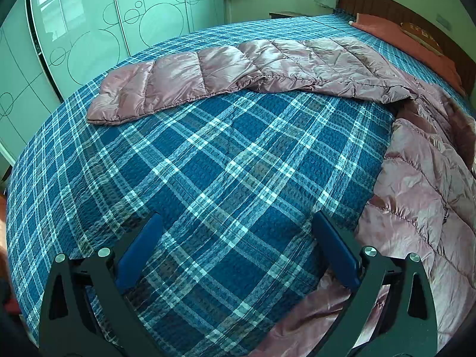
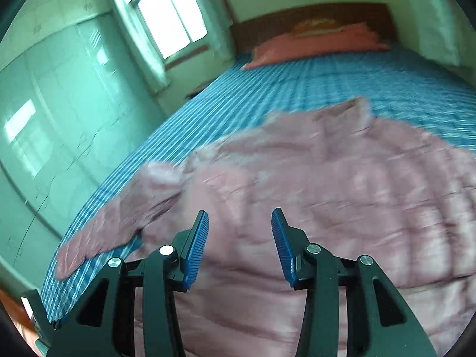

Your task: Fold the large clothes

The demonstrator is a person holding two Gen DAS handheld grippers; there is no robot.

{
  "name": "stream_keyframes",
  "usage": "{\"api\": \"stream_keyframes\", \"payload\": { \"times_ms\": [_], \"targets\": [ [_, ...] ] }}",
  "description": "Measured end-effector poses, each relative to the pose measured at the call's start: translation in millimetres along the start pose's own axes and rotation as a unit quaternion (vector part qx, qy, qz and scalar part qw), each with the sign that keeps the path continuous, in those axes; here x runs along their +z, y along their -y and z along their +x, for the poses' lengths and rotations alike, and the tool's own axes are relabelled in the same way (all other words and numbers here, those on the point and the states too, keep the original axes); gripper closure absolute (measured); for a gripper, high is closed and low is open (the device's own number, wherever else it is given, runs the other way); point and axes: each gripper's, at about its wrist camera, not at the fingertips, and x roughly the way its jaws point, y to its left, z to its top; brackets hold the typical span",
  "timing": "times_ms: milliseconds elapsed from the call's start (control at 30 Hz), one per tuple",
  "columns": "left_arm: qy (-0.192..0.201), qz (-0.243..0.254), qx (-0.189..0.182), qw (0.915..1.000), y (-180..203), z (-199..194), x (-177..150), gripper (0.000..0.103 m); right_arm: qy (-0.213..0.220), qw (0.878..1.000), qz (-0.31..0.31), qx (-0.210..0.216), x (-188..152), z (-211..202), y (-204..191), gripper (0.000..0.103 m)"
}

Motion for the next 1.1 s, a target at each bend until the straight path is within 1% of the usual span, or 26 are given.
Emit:
{"api": "stream_keyframes", "payload": {
  "times_ms": [33,67,133,167,200,233,267,300,367,433,467,533,567,600,633,667,700,767,800,833,867,933,967,1000,1067,1100],
  "targets": [
    [0.0,0.0,0.0,1.0,0.0,-0.1,0.2,0.002,0.008,0.999,0.01,-0.032,5.9,-7.0,23.8,0.058],
    [0.001,0.0,0.001,1.0,-0.2,0.6,-0.2,0.002,0.016,0.997,0.019,-0.076,9.8,-12.2,49.8,0.058],
    [0.0,0.001,0.002,1.0,0.9,0.6,1.1,0.002,0.015,0.988,0.03,-0.151,10.9,-12.9,91.2,0.058],
    [0.0,0.002,0.003,1.0,1.5,1.0,1.1,0.002,0.001,0.982,0.033,-0.187,7.8,-8.2,111.3,0.059],
    [0.0,0.003,0.004,1.0,1.2,1.9,1.0,0.002,-0.019,0.977,0.036,-0.21,1.0,-0.1,126.6,0.059],
    [0.001,0.002,0.003,1.0,1.2,0.9,0.7,0.002,-0.048,0.974,0.041,-0.216,-7.8,11.8,139.2,0.058],
    [0.001,0.002,0.003,1.0,0.7,1.8,0.5,0.002,-0.073,0.975,0.044,-0.206,-16.8,22.8,147.0,0.059],
    [0.0,0.002,0.002,1.0,1.0,1.0,0.3,0.002,-0.066,0.976,0.04,-0.202,-19.1,23.7,146.4,0.059],
    [0.001,0.002,0.002,1.0,0.7,1.5,-0.1,0.002,-0.073,0.976,0.033,-0.204,-9.6,22.7,141.0,0.058],
    [0.001,0.002,0.003,1.0,1.0,0.7,-0.3,0.002,-0.05,0.979,0.038,-0.192,8.6,18.0,135.9,0.058],
    [0.001,0.003,0.003,1.0,0.9,1.4,-0.1,0.002,-0.03,0.979,0.045,-0.194,20.8,16.4,135.6,0.058],
    [0.001,0.002,0.002,1.0,1.2,0.6,-0.3,0.002,-0.012,0.978,0.052,-0.203,36.1,21.7,140.7,0.058],
    [0.001,0.002,0.002,1.0,0.8,1.5,-0.3,0.002,-0.011,0.977,0.056,-0.205,39.7,29.4,144.7,0.058],
    [0.001,0.002,0.002,1.0,1.4,0.7,-0.4,0.002,-0.021,0.976,0.062,-0.207,41.1,41.1,151.0,0.058],
    [0.002,0.002,0.003,1.0,1.7,0.3,-0.4,0.002,-0.051,0.974,0.069,-0.208,38.7,59.6,159.6,0.058],
    [0.001,0.002,0.003,1.0,1.7,1.3,-0.3,0.002,-0.079,0.974,0.07,-0.201,34.2,75.7,166.7,0.052],
    [0.001,0.002,0.003,1.0,1.6,1.6,-0.2,0.002,-0.07,0.974,0.055,-0.206,31.8,76.0,164.0,0.051],
    [0.002,0.002,0.002,1.0,1.9,0.0,-0.6,0.002,-0.076,0.971,0.043,-0.221,39.8,72.7,154.2,0.051],
    [0.002,0.002,0.002,1.0,2.0,0.7,-0.1,0.002,-0.069,0.974,0.048,-0.211,41.7,64.0,146.2,0.051],
    [0.002,0.002,0.002,1.0,2.4,0.2,0.2,0.002,-0.052,0.978,0.055,-0.194,39.9,52.5,136.8,0.051],
    [0.003,0.003,0.003,1.0,2.4,0.0,0.2,0.002,-0.045,0.98,0.053,-0.188,38.3,45.7,131.8,0.051],
    [0.002,0.002,0.002,1.0,1.8,0.2,0.1,0.002,-0.028,0.981,0.037,-0.189,24.6,31.6,113.9,0.051],
    [0.002,0.002,0.002,1.0,2.0,0.1,-0.1,0.002,-0.029,0.981,0.033,-0.189,16.4,29.7,109.8,0.05],
    [0.002,0.002,0.002,1.0,2.2,-0.1,-0.2,0.002,-0.042,0.981,0.029,-0.188,7.5,38.3,107.3,0.045],
    [0.002,0.003,0.003,1.0,1.8,0.8,-0.4,0.002,-0.069,0.977,0.014,-0.199,-7.1,58.7,110.9,0.041],
    [0.002,0.002,0.003,1.0,1.8,0.3,-0.6,0.002,-0.063,0.977,0.009,-0.204,-7.3,52.4,111.6,0.041]
  ]
}}
